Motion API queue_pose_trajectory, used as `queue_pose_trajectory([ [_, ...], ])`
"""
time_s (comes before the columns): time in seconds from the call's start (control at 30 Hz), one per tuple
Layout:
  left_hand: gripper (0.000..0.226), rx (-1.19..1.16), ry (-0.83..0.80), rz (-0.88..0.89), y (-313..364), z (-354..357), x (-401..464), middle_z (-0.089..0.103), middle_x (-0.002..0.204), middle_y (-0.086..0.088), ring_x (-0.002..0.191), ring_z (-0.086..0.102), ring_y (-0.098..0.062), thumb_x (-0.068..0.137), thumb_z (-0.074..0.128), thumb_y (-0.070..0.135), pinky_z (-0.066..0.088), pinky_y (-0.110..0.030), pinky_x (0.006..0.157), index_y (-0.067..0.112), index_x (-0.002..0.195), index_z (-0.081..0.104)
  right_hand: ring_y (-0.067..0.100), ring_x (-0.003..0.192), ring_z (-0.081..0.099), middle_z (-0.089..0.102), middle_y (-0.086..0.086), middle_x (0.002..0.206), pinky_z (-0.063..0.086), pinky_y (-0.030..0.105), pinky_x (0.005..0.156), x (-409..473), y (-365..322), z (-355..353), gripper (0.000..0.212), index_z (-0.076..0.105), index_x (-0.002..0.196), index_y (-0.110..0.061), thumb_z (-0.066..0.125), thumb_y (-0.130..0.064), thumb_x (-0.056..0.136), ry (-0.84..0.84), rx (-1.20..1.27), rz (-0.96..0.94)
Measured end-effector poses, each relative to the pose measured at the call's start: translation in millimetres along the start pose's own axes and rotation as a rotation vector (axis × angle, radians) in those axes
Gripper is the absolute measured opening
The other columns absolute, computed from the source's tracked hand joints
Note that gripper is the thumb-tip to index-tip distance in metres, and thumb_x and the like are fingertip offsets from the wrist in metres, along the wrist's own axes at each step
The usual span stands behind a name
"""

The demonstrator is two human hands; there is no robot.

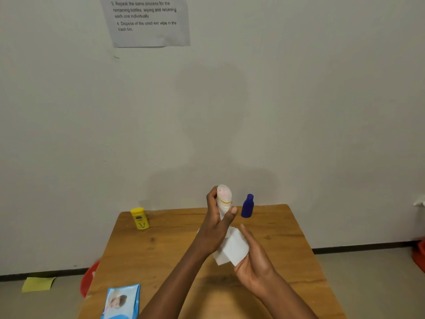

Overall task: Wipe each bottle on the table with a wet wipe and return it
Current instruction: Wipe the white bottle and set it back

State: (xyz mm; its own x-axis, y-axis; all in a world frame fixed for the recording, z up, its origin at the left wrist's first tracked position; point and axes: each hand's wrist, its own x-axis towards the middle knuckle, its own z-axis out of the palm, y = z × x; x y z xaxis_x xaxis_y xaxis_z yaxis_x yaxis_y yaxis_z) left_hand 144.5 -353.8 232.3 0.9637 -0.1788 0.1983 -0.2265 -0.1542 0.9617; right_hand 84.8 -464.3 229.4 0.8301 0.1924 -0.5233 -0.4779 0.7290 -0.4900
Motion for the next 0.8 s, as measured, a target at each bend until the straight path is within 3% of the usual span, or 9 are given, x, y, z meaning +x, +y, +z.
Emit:
queue_pose_trajectory([
  [0.07,0.055,0.007,-0.005,0.006,0,-4,0,0.045,0.115,0.003,0.096,0.051,0.003,0.082,0.053,0.056,0.049,-0.015,0.084,0.05,0.126,0.02,0.041,0.113,0.057,0.06,0.027,0.119,0.047,0.054,0.098,2,-7,-5,0.035,0.054,0.119,-0.007,0.06,-0.023,0.089,0.056,-0.118,-0.032],
  [0.13,0.055,0.024,-0.016,0.017,0,-2,-1,0.044,0.117,0.001,0.1,0.052,-0.001,0.082,0.053,0.057,0.048,-0.012,0.082,0.053,0.125,0.019,0.042,0.114,0.056,0.058,0.027,0.119,0.048,0.055,0.097,6,-14,-11,0.03,0.053,0.119,-0.006,0.059,-0.014,0.09,0.093,-0.164,-0.059],
  [0.3,0.055,0.029,-0.048,0.028,-4,4,-4,0.046,0.12,0.001,0.106,0.054,-0.007,0.084,0.055,0.057,0.049,-0.017,0.085,0.059,0.125,0.019,0.039,0.112,0.058,0.061,0.026,0.119,0.047,0.053,0.099,8,-6,-4,0.029,0.051,0.122,-0.003,0.052,-0.005,0.093,0.088,-0.153,-0.049],
  [0.4,0.055,0.052,-0.006,0.021,-5,-9,-4,0.045,0.12,0.008,0.105,0.052,0.002,0.086,0.058,0.048,0.048,-0.013,0.083,0.052,0.127,0.02,0.038,0.105,0.06,0.058,0.023,0.111,0.051,0.054,0.093,-6,-12,-4,0.022,0.051,0.113,-0.01,0.054,-0.006,0.092,0.134,-0.449,-0.062],
  [0.5,0.058,0.094,0.051,-0.004,-8,-20,-5,0.046,0.122,0.018,0.107,0.051,0.005,0.087,0.066,0.04,0.051,-0.017,0.084,0.055,0.123,0.023,0.027,0.095,0.064,0.063,0.011,0.108,0.058,0.035,0.071,-14,-34,-1,0.023,0.057,0.117,-0.014,0.051,-0.014,0.095,0.261,-0.807,-0.313],
  [0.57,0.059,0.137,0.066,0.005,-14,-23,-8,0.048,0.122,0.018,0.109,0.053,0.0,0.085,0.07,0.039,0.051,-0.023,0.087,0.049,0.125,0.028,0.017,0.101,0.06,0.063,0.006,0.119,0.05,0.016,0.071,-14,-49,11,0.031,0.056,0.127,-0.015,0.045,-0.013,0.098,0.29,-1.011,-0.577],
  [0.63,0.06,0.171,0.064,0.041,-15,-18,-10,0.05,0.122,0.014,0.111,0.054,-0.006,0.083,0.071,0.04,0.051,-0.03,0.09,0.039,0.129,0.033,0.014,0.099,0.061,0.064,0.007,0.119,0.049,0.012,0.073,-9,-59,26,0.037,0.051,0.134,-0.012,0.041,-0.01,0.099,0.201,-1.175,-0.763],
  [0.73,0.059,0.206,0.049,0.114,-9,-6,-6,0.057,0.117,0.012,0.107,0.058,-0.011,0.085,0.07,0.03,0.053,-0.031,0.086,0.033,0.134,0.037,0.01,0.083,0.063,0.067,0.007,0.108,0.049,0.016,0.065,-2,-55,49,0.038,0.047,0.137,-0.019,0.038,-0.013,0.1,-0.037,-1.503,-0.857],
  [0.8,0.049,0.207,0.059,0.125,-6,-4,-4,0.061,0.102,0.009,0.095,0.062,-0.011,0.089,0.066,0.02,0.054,-0.03,0.076,0.028,0.131,0.042,0.012,0.11,0.06,0.057,0.005,0.132,0.05,0.017,0.081,4,-44,51,0.042,0.04,0.142,-0.02,0.039,-0.013,0.1,-0.136,-1.8,-0.931],
])
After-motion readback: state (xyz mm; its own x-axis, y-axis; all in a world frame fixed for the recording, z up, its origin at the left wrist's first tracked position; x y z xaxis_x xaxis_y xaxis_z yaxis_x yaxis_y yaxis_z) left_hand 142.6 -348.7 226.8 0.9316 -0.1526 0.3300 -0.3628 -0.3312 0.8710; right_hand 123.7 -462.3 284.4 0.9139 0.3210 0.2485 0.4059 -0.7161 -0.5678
